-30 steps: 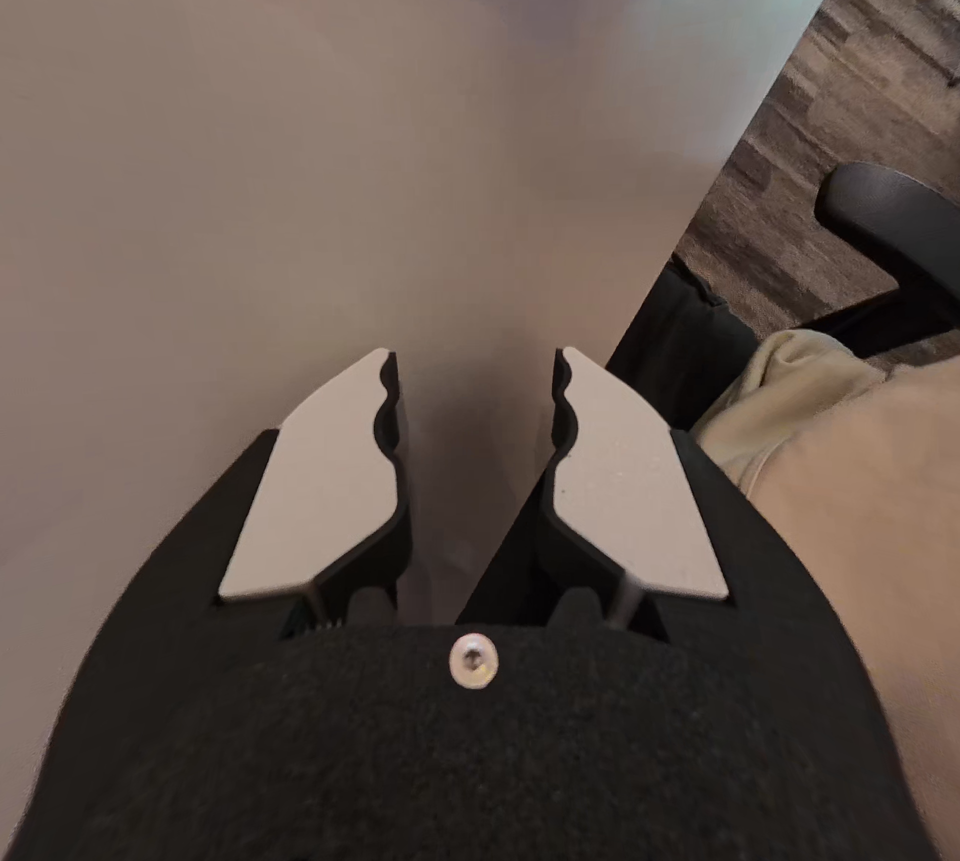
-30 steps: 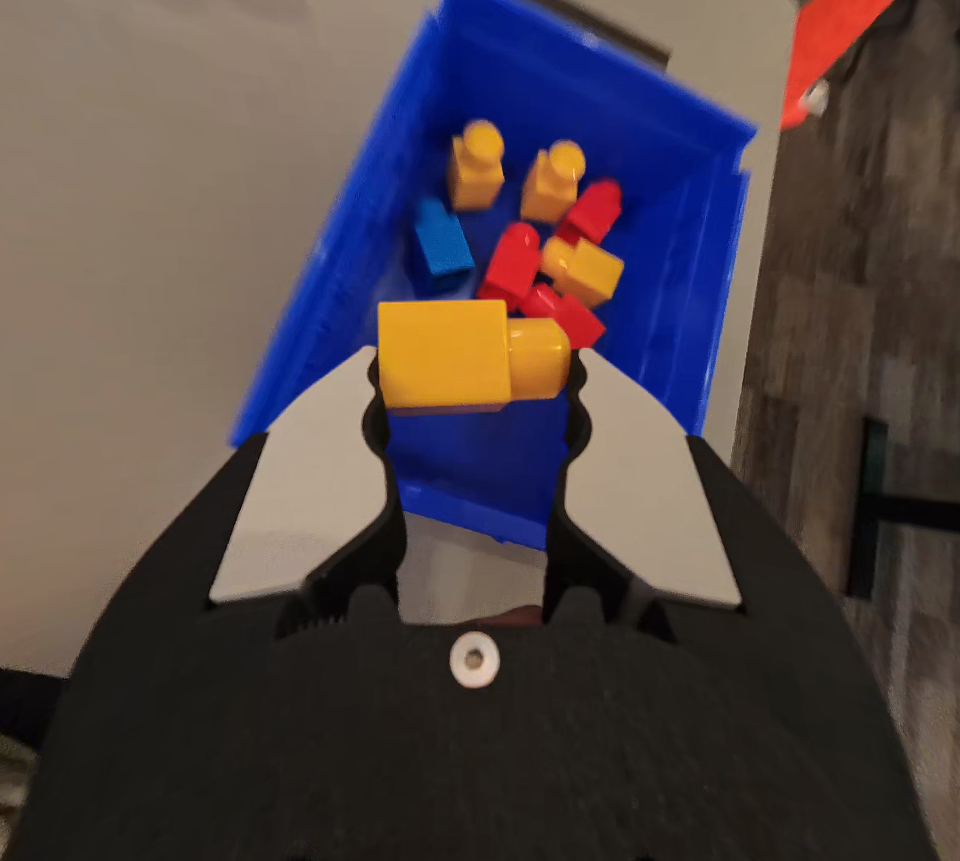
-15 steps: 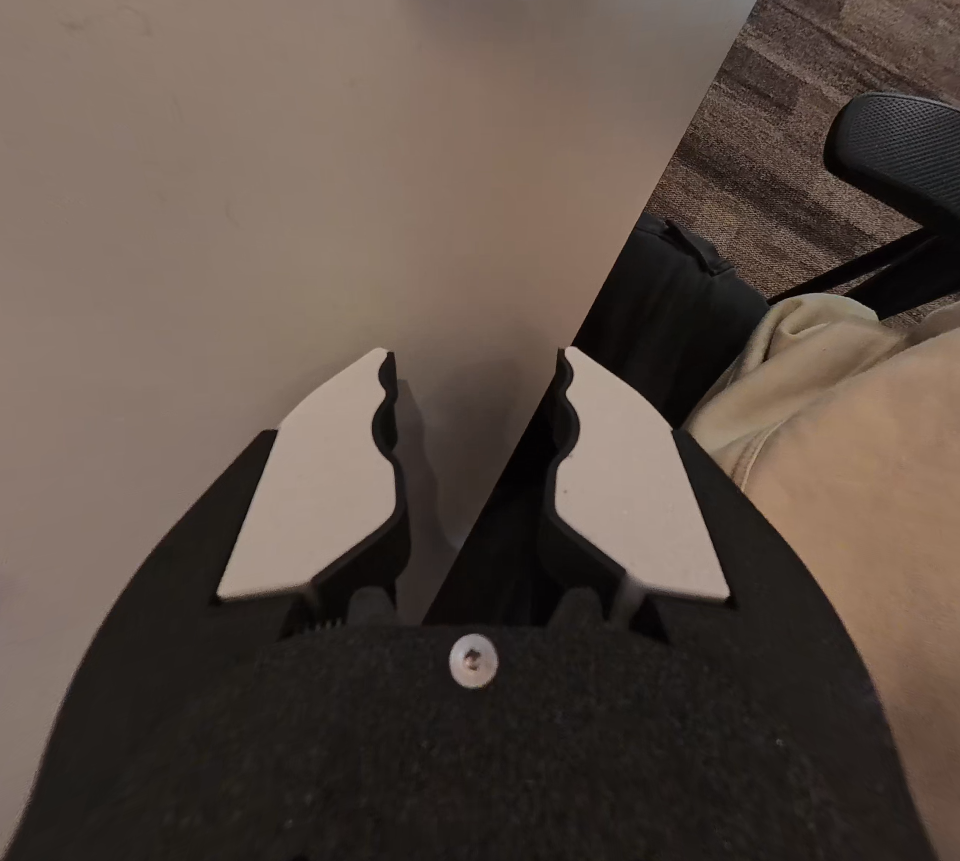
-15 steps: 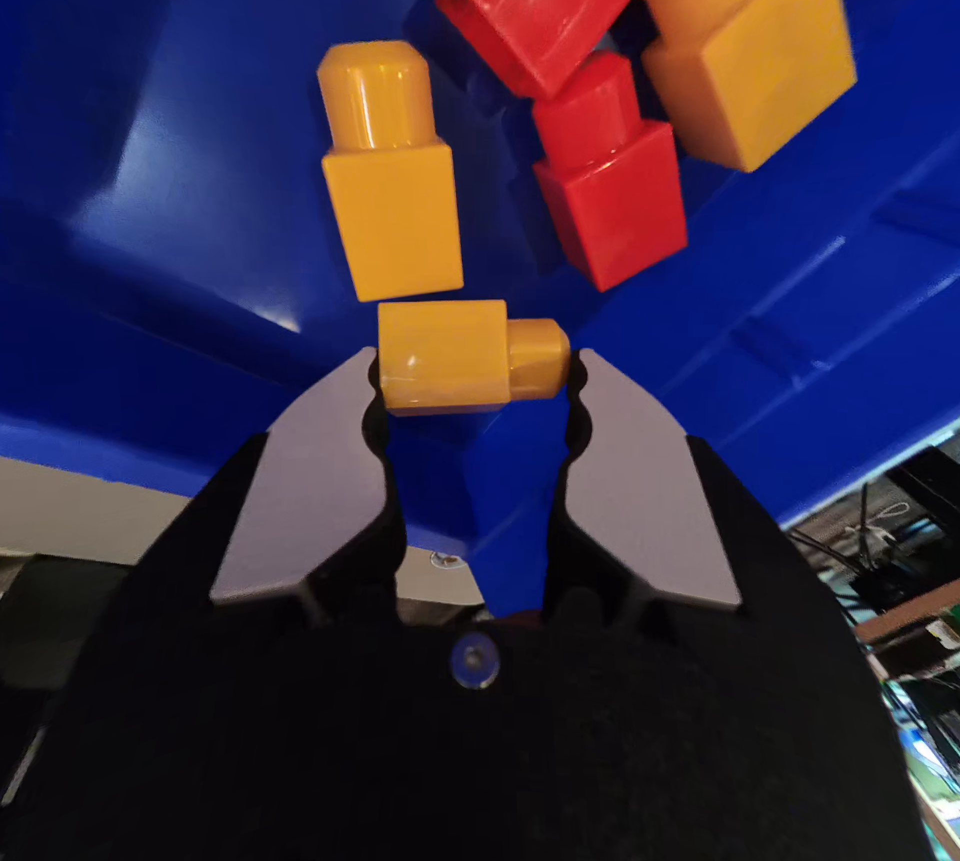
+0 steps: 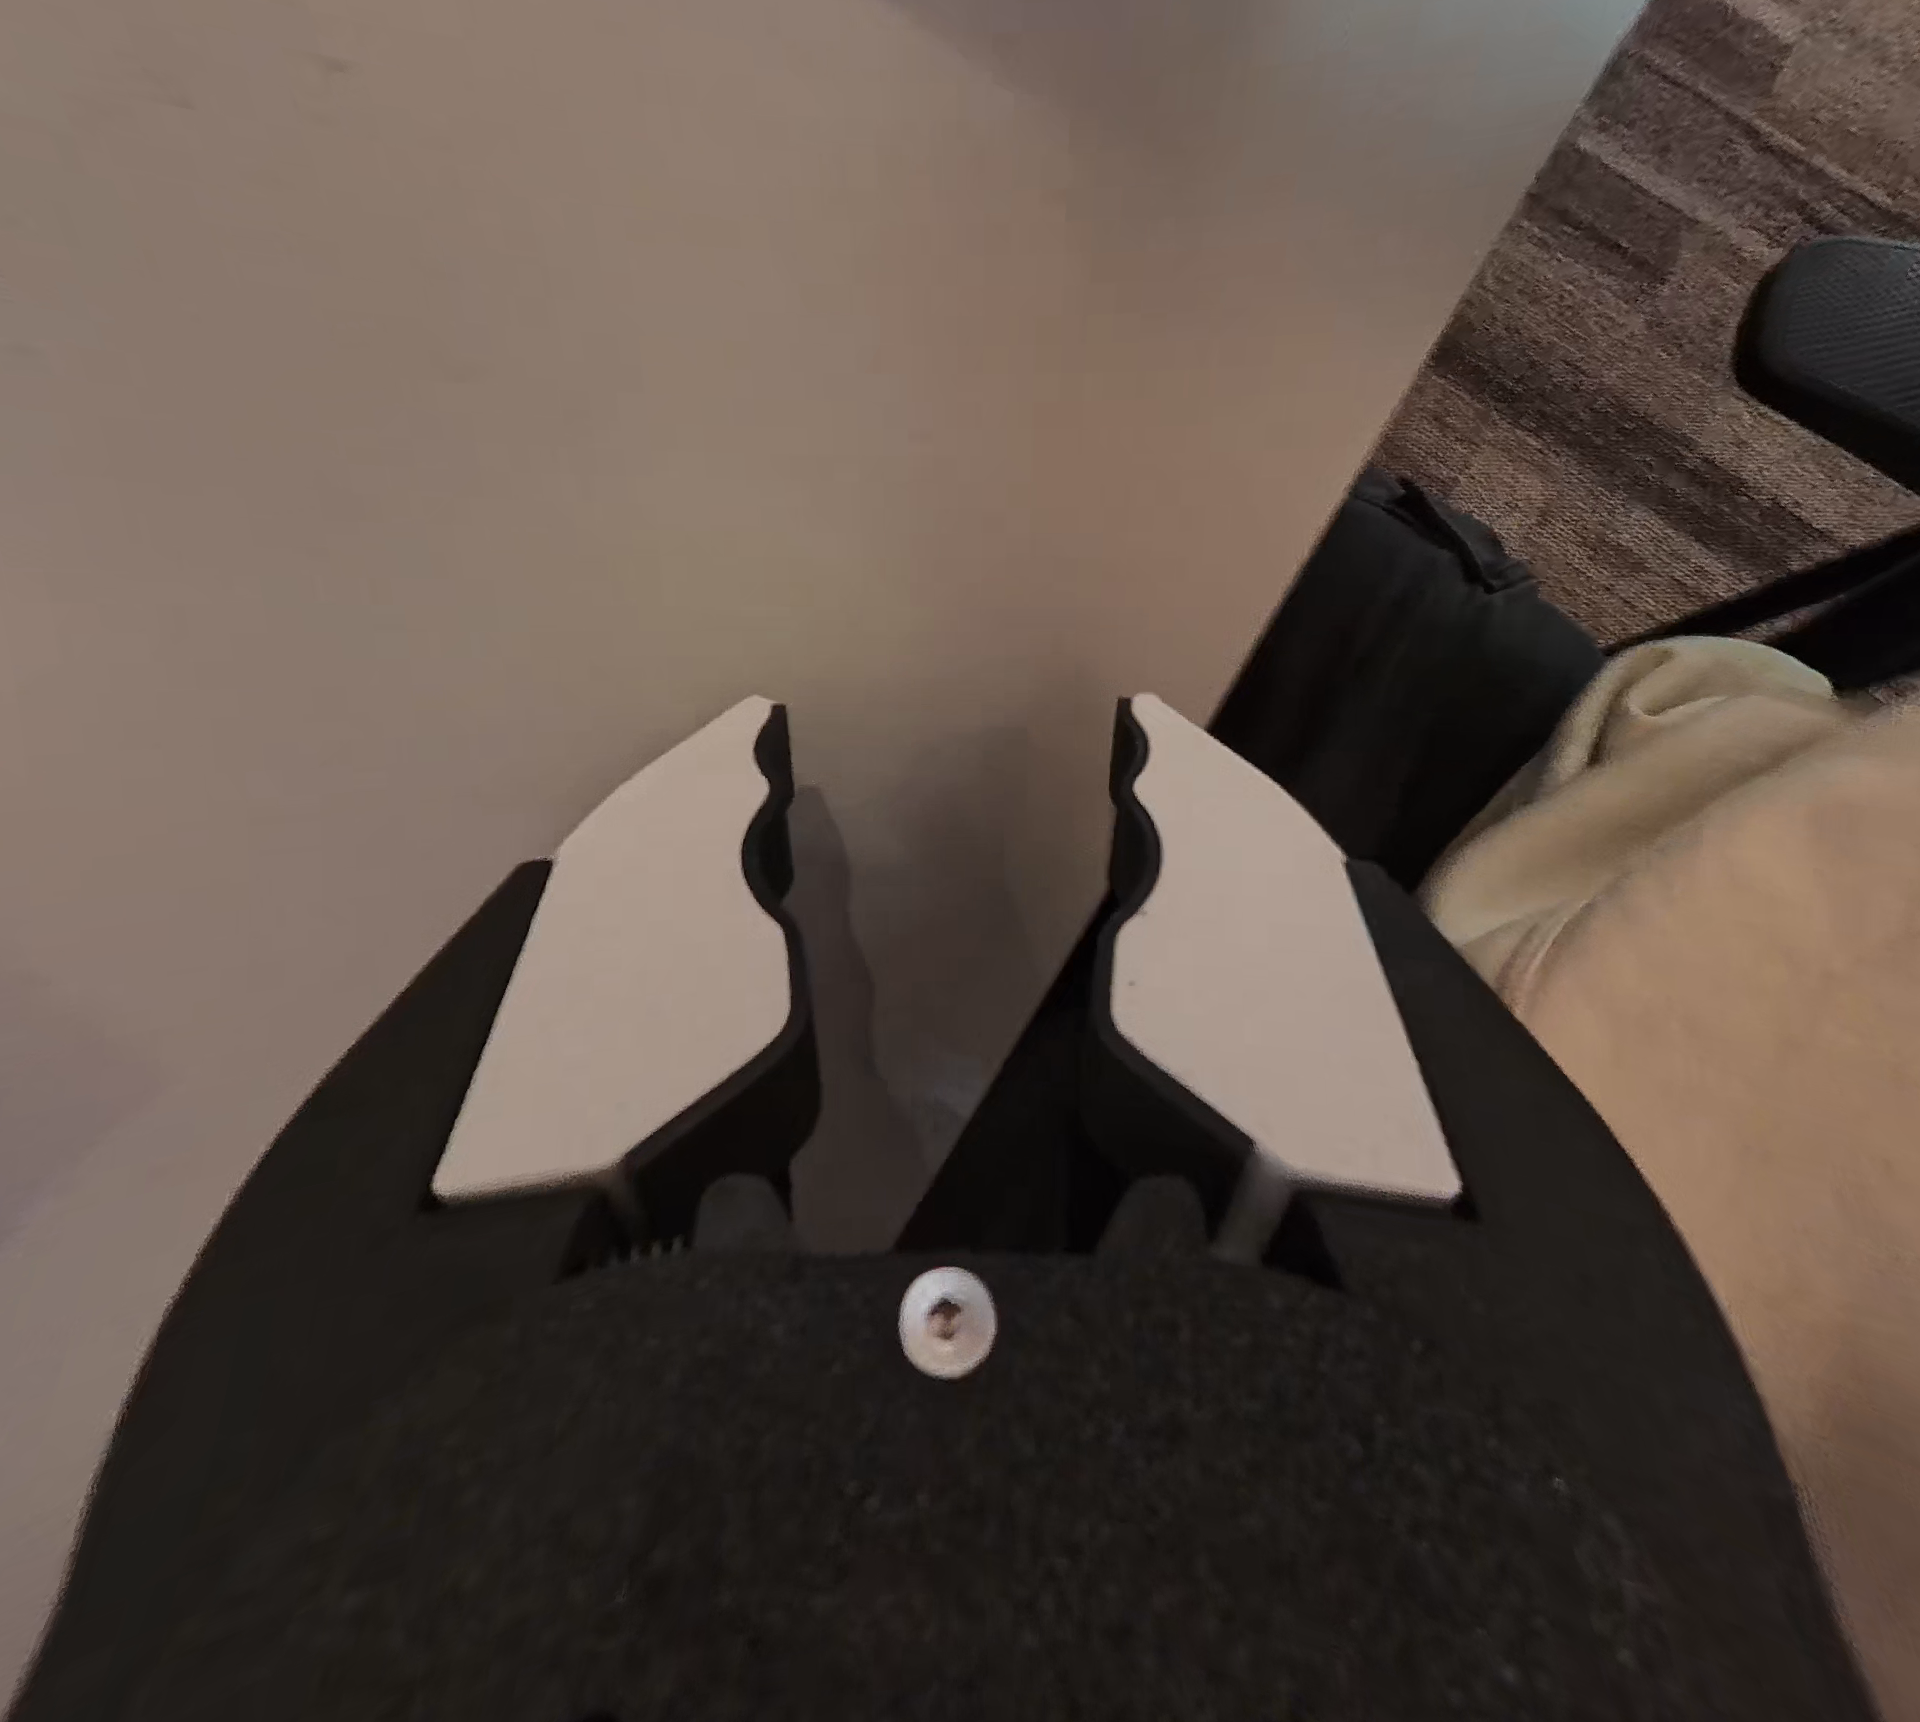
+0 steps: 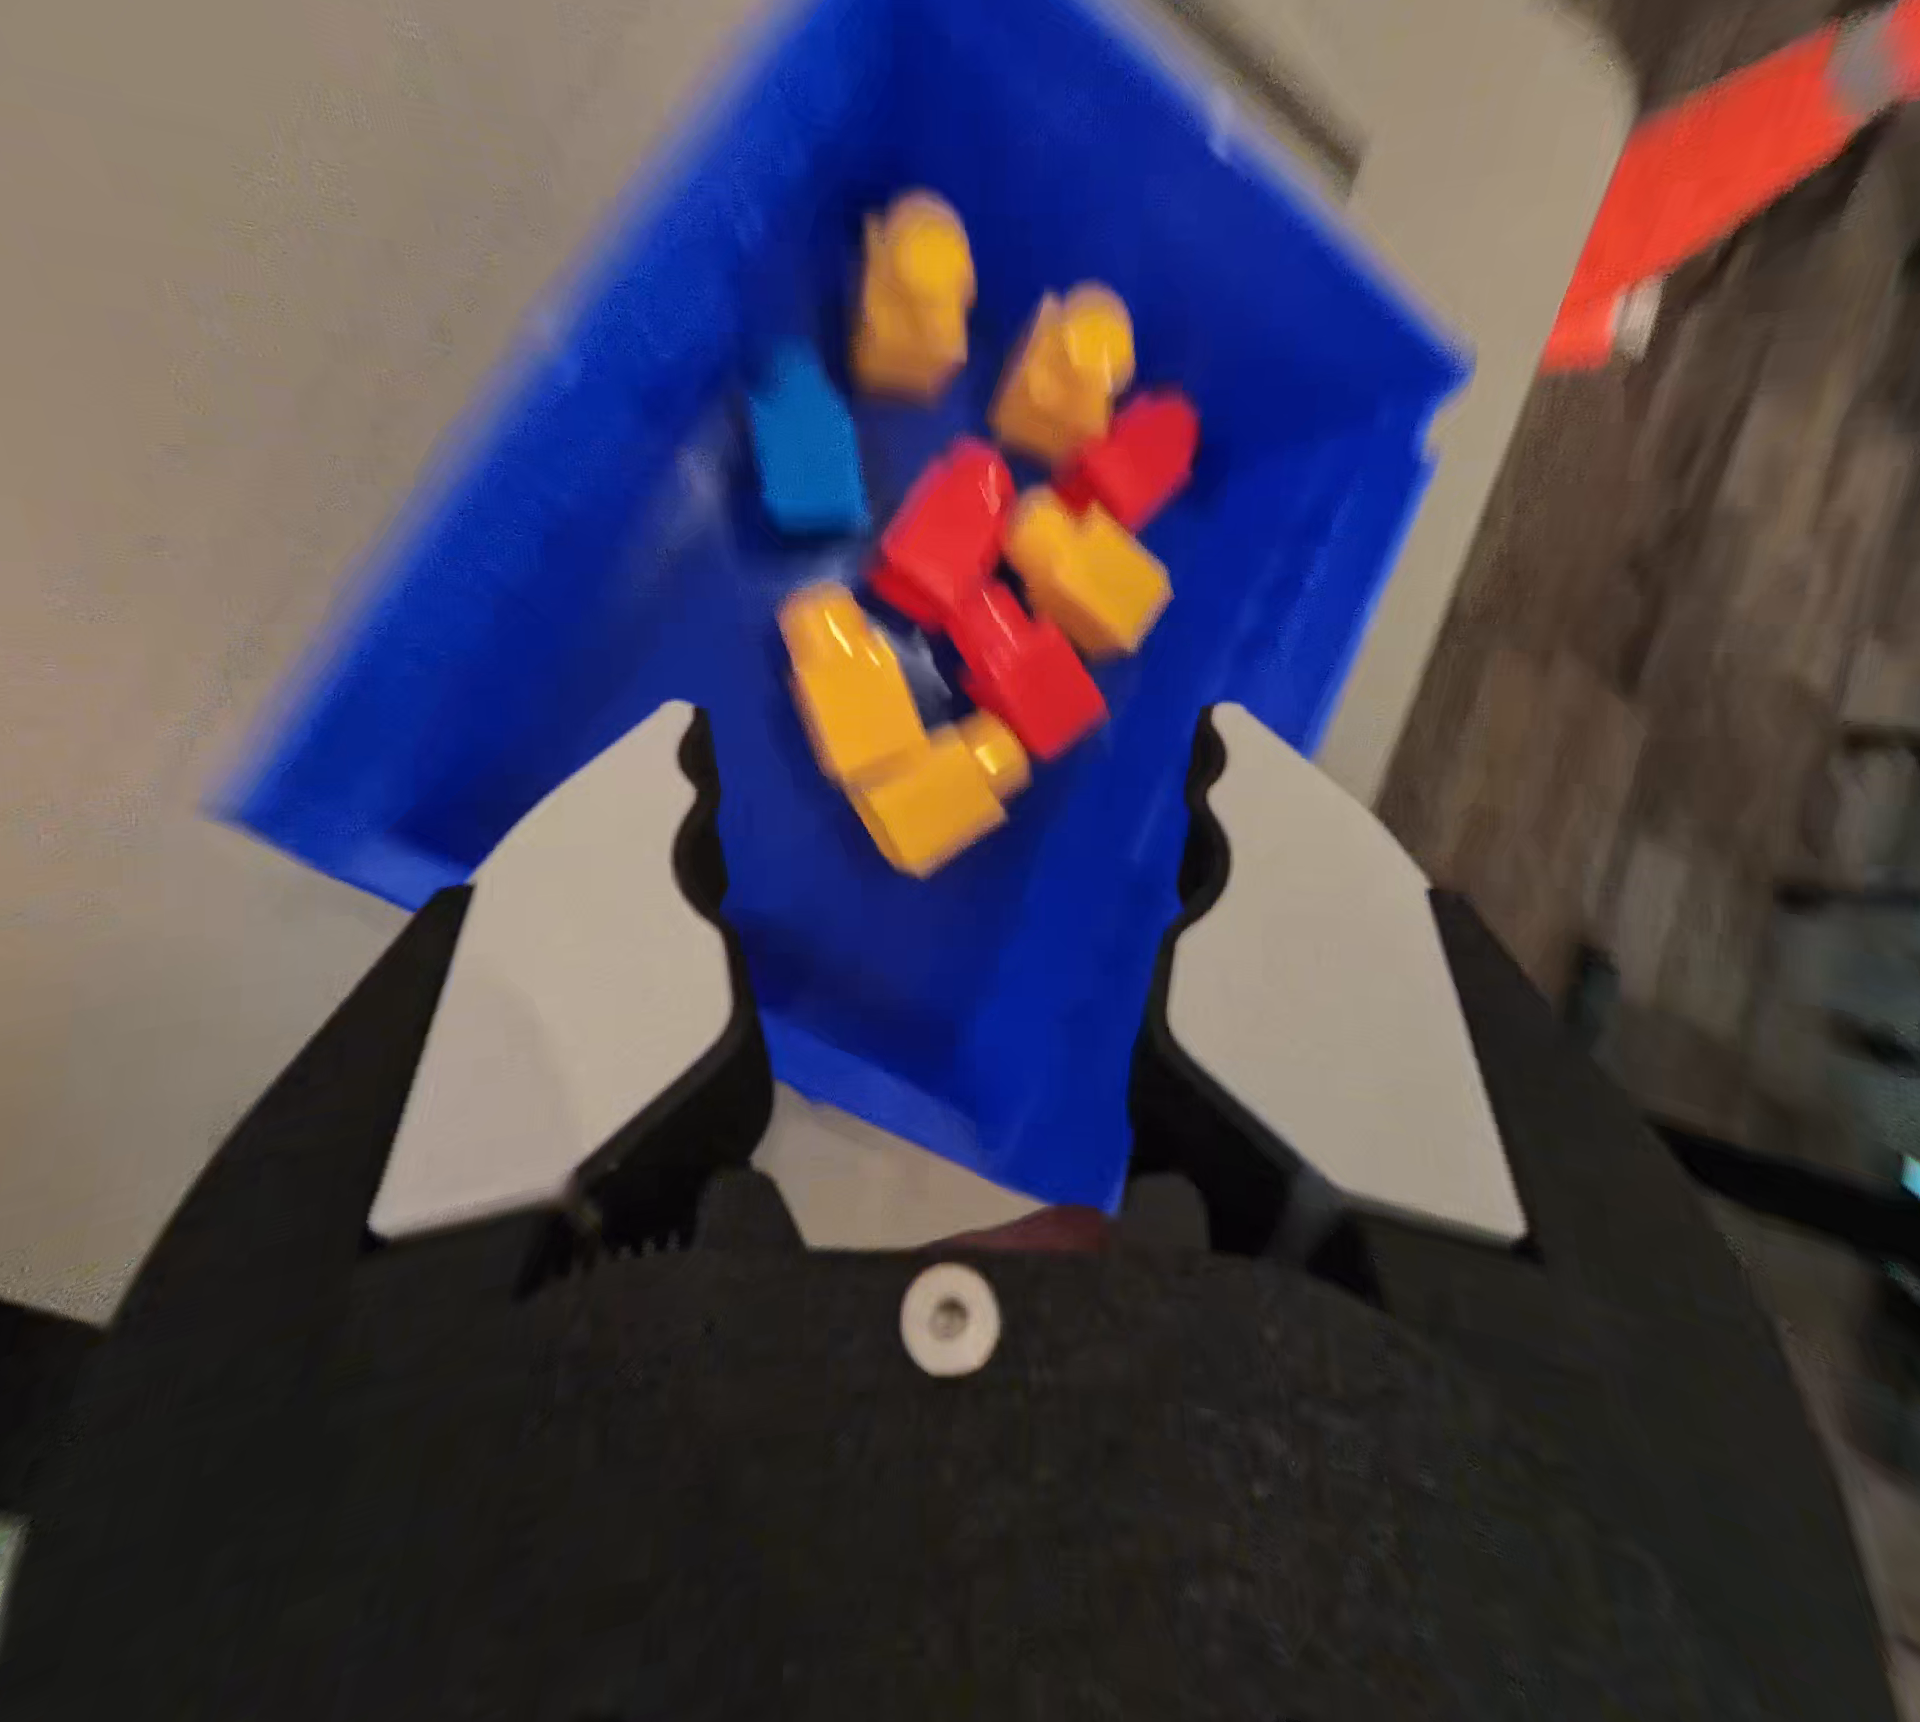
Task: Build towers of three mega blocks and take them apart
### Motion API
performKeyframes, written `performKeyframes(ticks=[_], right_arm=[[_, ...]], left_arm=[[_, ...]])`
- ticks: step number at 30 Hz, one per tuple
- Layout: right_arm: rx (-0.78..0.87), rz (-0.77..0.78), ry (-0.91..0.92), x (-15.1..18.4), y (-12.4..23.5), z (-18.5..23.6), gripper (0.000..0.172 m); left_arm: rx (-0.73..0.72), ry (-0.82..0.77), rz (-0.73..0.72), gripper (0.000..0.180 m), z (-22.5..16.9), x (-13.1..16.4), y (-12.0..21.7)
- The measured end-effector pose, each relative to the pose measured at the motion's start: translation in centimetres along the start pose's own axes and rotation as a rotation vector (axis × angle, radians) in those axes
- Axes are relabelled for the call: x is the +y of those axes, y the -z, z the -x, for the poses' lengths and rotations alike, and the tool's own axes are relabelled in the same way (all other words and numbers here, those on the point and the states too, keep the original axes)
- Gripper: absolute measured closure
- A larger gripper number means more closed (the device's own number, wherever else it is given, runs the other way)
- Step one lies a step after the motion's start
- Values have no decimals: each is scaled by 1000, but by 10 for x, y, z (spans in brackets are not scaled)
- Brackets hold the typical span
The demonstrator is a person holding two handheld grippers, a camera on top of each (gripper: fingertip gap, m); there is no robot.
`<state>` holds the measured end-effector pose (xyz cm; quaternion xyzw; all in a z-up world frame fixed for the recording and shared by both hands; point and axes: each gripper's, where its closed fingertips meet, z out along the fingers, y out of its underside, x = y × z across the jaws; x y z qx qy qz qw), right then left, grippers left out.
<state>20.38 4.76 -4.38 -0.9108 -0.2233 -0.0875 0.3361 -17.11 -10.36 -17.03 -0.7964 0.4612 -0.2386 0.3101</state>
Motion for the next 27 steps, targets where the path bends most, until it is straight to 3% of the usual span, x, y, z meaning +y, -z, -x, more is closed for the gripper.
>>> performKeyframes(ticks=[1,3,5,7,9,11,16,21,24,27], right_arm=[[-45,-160,-41,-21,18,21,92],[-226,-440,-93,-55,45,89,95],[-449,-609,-119,-72,53,168,97],[-600,-703,-180,-79,43,233,102],[-607,-732,-189,-79,18,273,100],[-519,-760,-179,-79,-2,284,102],[-443,-768,-90,-72,-11,297,103],[-456,-766,-118,-65,-12,294,111],[-459,-810,-164,-67,-8,283,114],[-471,-816,-185,-68,-8,275,115]], left_arm=[[-22,11,-17,122,6,-4,2],[-45,45,-44,121,18,-13,8],[-73,93,-105,121,33,-26,15],[-110,158,-172,121,50,-38,21],[-162,222,-244,121,68,-47,29],[-226,280,-290,120,86,-47,33],[-284,345,-310,119,100,-30,32],[-318,356,-326,119,99,-26,46],[-439,304,-388,120,115,-40,98],[-568,307,-381,119,168,-46,158]])
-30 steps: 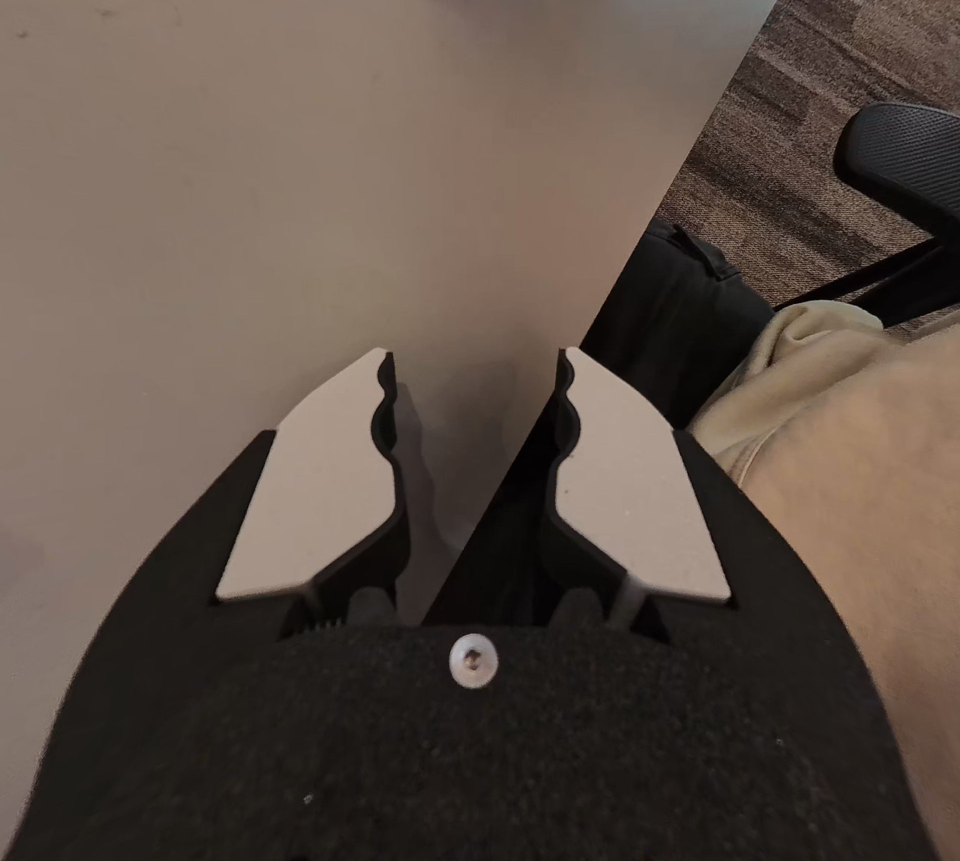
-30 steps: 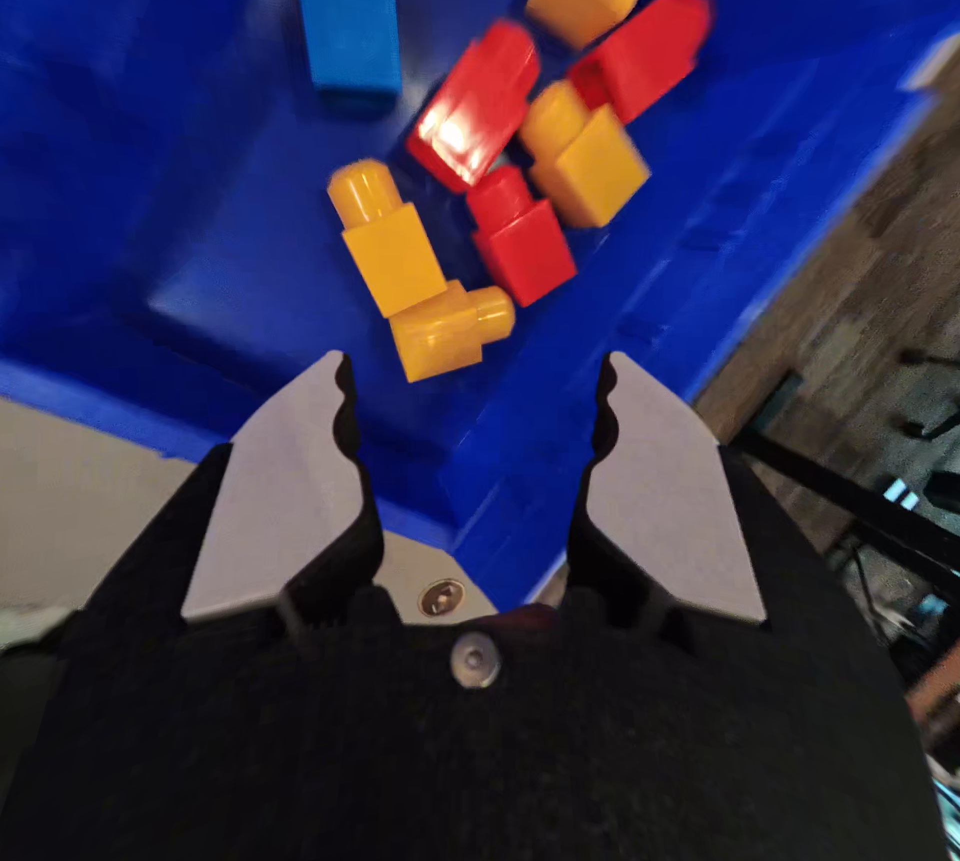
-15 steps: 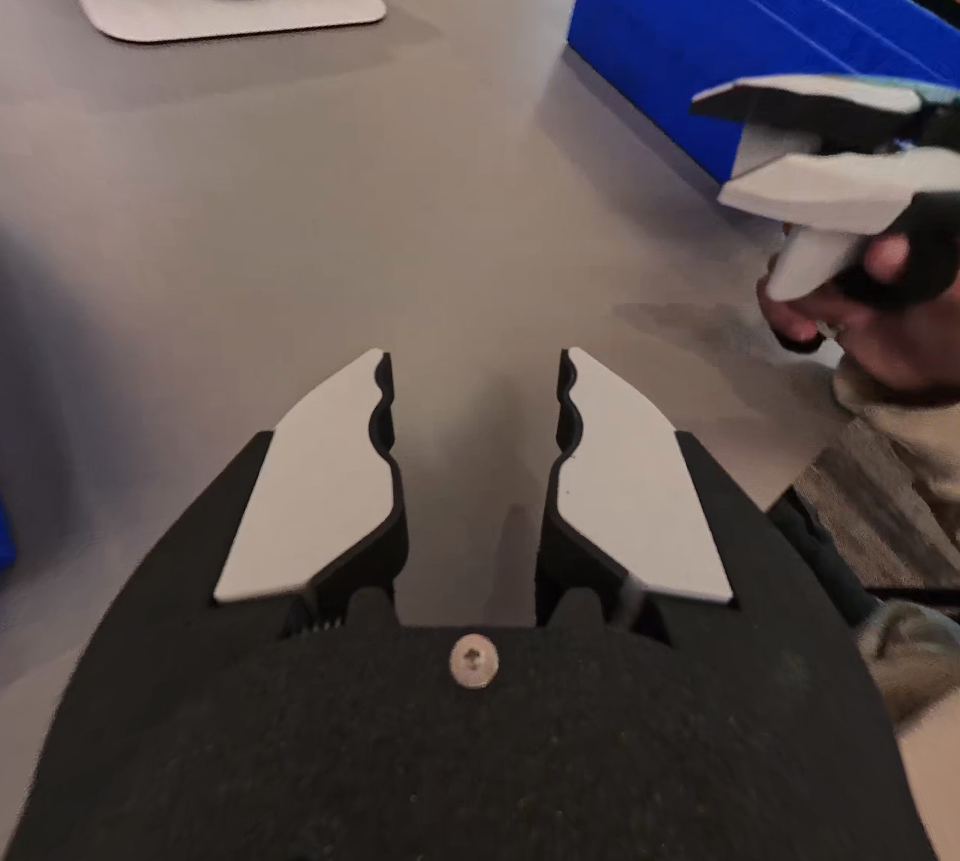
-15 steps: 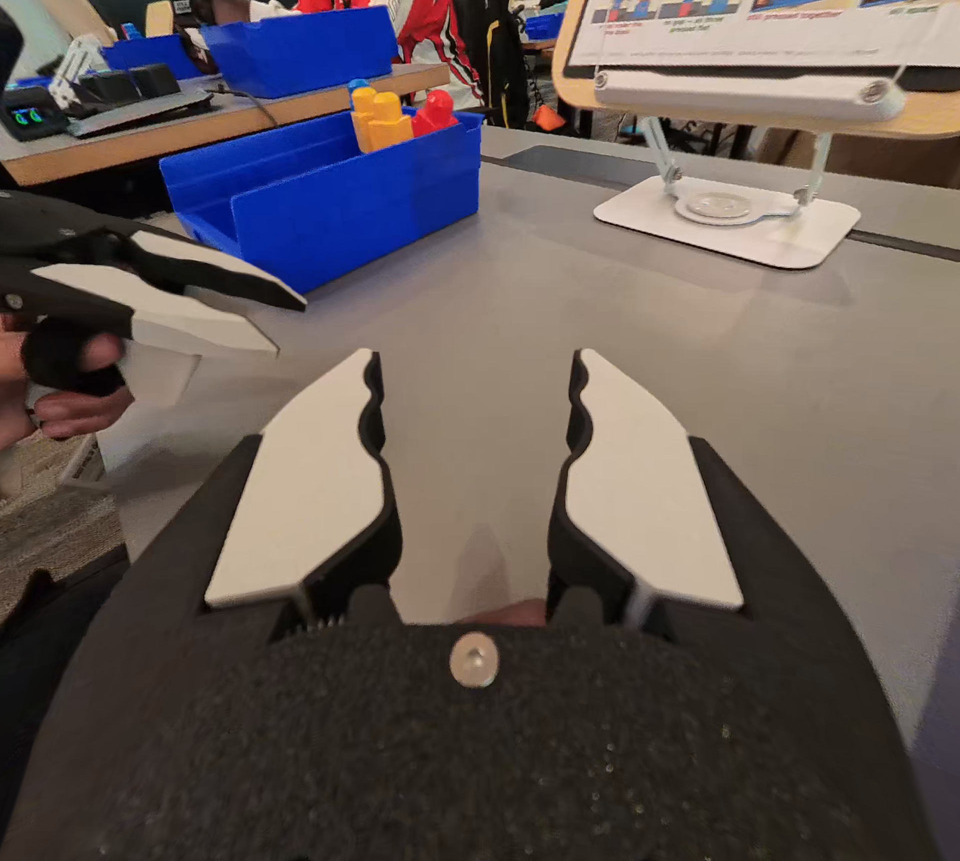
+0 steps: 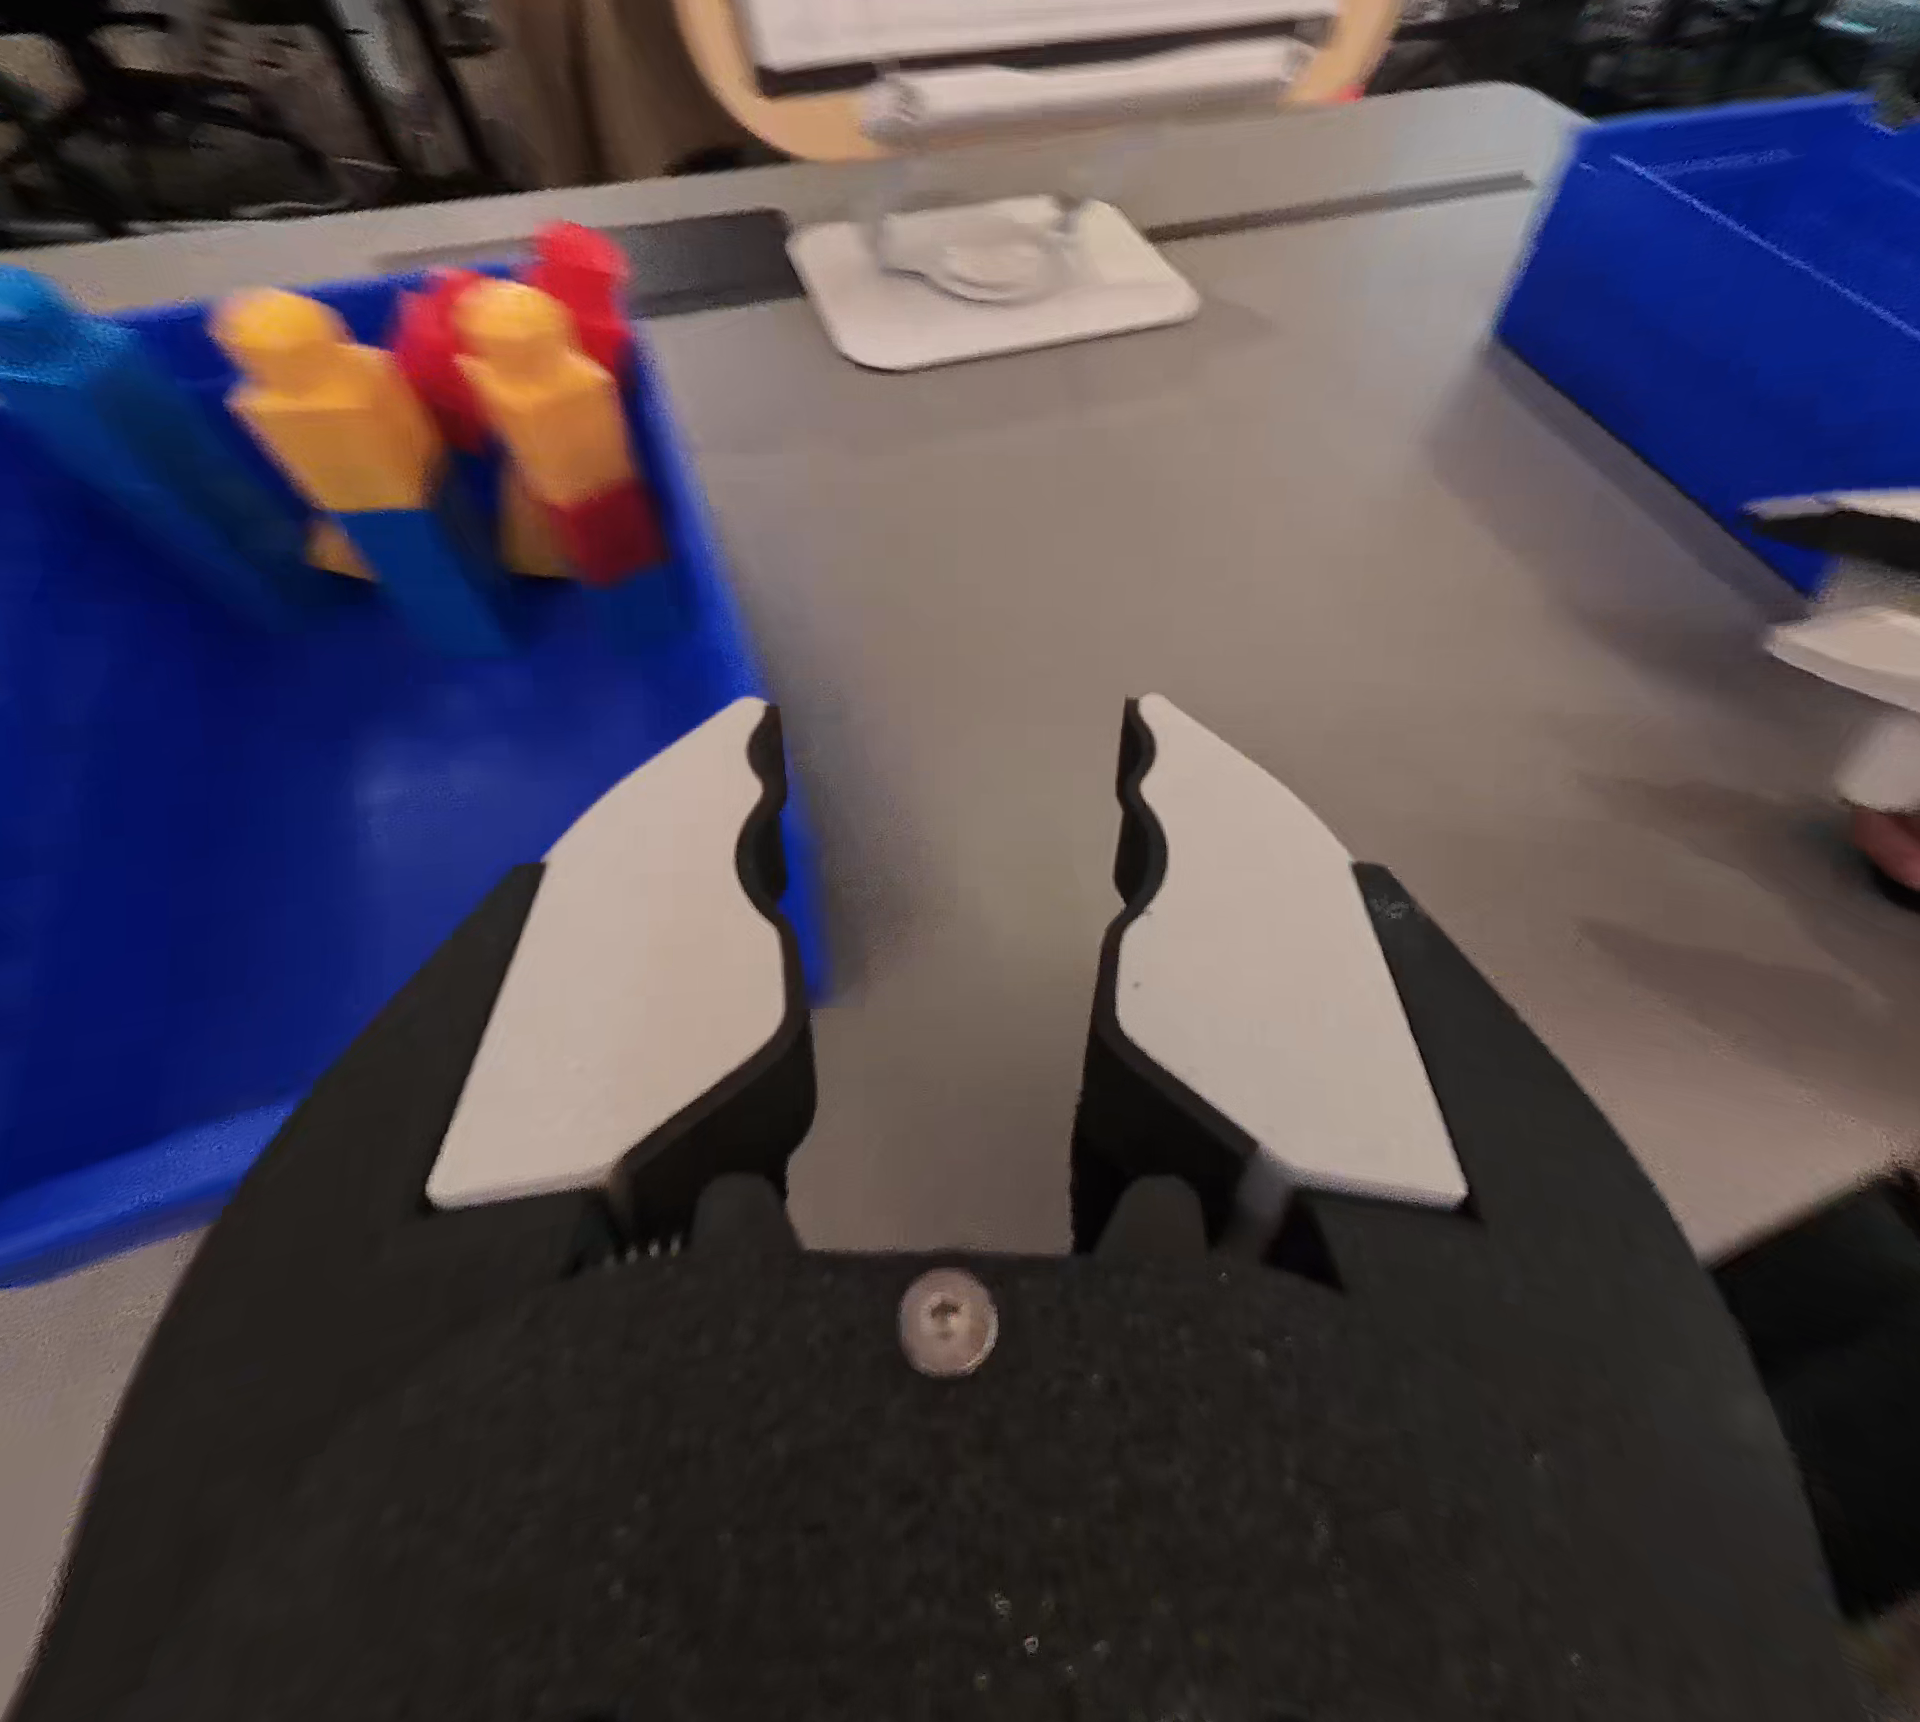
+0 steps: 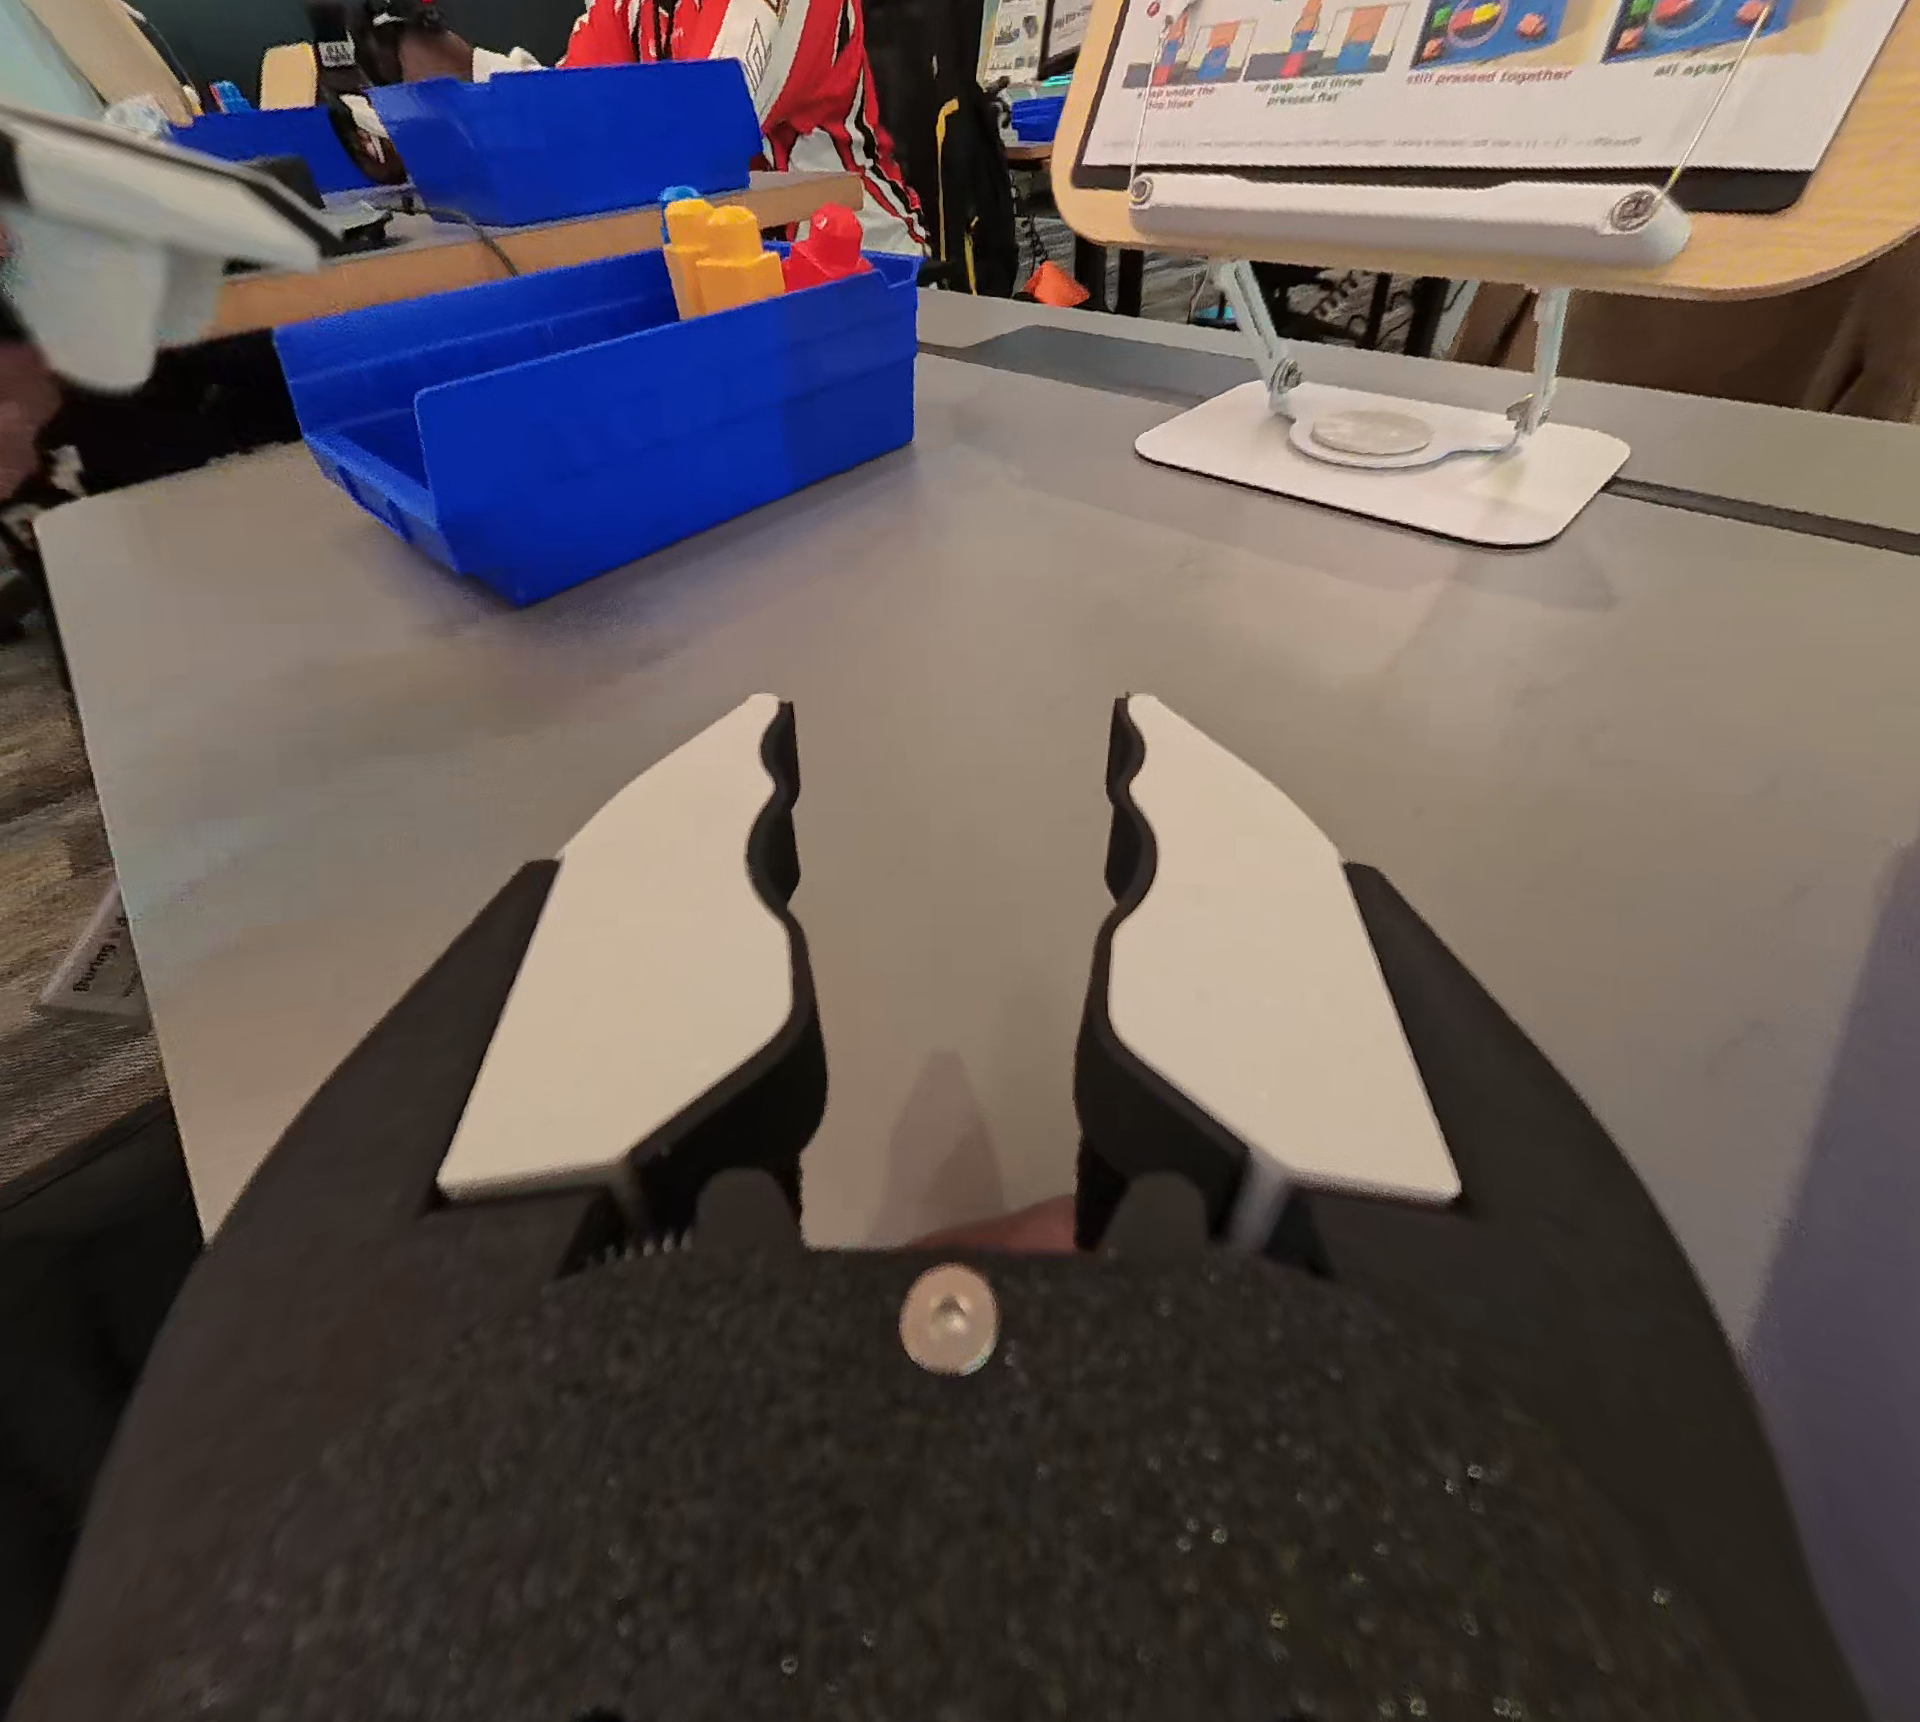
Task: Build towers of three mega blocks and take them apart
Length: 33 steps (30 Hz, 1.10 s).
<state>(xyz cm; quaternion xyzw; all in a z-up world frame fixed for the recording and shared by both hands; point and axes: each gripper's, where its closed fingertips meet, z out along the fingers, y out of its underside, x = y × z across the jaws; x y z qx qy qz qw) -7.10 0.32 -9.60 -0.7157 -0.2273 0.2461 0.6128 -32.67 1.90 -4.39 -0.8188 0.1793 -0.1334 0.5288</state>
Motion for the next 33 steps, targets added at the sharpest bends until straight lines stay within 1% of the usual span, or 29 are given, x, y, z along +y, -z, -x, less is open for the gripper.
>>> performKeyframes(ticks=[2,3,4,5,7,9,10,12,15,16,17,21,23,25,27,29,30,31,33], right_arm=[[-8,-3,-27,0,-1,-3,115],[-14,-7,-40,0,-2,-3,115],[-24,-7,-51,1,-3,-2,116],[-33,1,-57,2,-5,-1,116],[-42,10,-50,3,-6,1,116],[-47,10,-39,3,-6,3,117],[-46,8,-38,3,-6,3,117],[-49,6,-45,3,-6,3,118],[-55,-4,-63,2,-4,2,119],[-55,-9,-68,1,-4,1,120],[-56,-10,-71,1,-4,1,121],[-63,-11,-78,1,-3,1,123],[-65,-11,-76,1,-3,2,124],[-76,-8,-77,1,-3,4,125],[-103,1,-72,1,-4,8,125],[-155,7,-88,-1,-4,14,124],[-211,7,-111,-6,-3,21,124],[-273,9,-133,-11,-1,29,124],[-383,1,-165,-29,3,44,122]], left_arm=[[-50,2,30,120,51,-17,-11],[-75,2,81,119,77,-18,-25],[-92,20,148,116,101,-14,-41],[-79,43,195,114,119,-12,-58],[-78,78,249,119,150,-8,-92],[-129,54,321,118,179,4,-120],[-133,53,346,115,186,9,-131],[-104,75,358,114,189,16,-148],[-108,76,359,115,192,22,-164],[-111,74,359,133,194,25,-168],[-104,66,349,143,194,26,-170],[-100,5,344,143,192,25,-163],[-48,0,312,143,181,15,-148],[10,-9,263,143,168,-4,-124],[118,-14,192,144,144,-30,-95],[303,12,148,144,104,-53,-63],[391,16,134,144,81,-62,-49],[484,12,131,144,57,-68,-35],[676,-27,158,144,1,-67,-12]])
